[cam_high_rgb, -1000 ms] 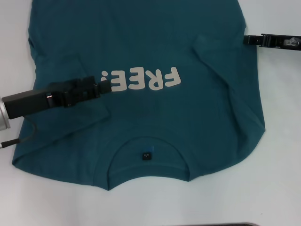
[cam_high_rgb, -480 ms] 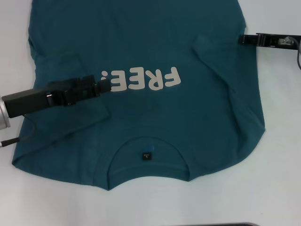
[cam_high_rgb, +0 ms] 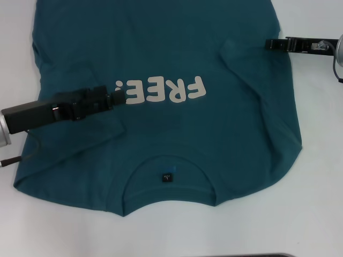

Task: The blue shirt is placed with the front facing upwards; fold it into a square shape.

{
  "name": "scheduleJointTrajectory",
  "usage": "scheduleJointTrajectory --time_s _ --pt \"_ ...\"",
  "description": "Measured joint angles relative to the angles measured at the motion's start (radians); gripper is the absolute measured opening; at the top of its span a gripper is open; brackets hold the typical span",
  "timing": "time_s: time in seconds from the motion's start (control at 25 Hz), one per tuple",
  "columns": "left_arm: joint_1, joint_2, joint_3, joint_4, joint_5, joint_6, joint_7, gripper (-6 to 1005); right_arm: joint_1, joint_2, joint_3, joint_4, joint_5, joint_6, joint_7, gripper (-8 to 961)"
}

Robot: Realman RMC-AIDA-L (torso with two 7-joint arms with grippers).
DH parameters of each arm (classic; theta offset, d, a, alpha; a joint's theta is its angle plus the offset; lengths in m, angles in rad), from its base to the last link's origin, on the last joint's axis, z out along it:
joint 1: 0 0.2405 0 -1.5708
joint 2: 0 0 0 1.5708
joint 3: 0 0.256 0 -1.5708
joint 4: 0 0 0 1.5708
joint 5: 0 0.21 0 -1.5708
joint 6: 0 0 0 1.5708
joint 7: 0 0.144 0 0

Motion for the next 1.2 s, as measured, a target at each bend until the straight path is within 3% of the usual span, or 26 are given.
scheduleJointTrajectory --time_s 0.52,0.76,1.2 --pt "-0.001 0.000 -0.003 0.000 0.000 0.000 -0.002 878 -0.005 -0.009 0.000 0.006 0.000 0.054 0.000 510" --pt "-0.001 0.000 -0.002 0.000 0.000 0.000 -0.002 878 -0.010 -0.013 0.000 0.007 0.000 0.071 0.005 292" --pt "-0.003 0.000 -0.002 0.000 0.000 0.000 -0.001 877 -0.013 -0.017 0.002 0.009 0.000 0.087 0.009 66"
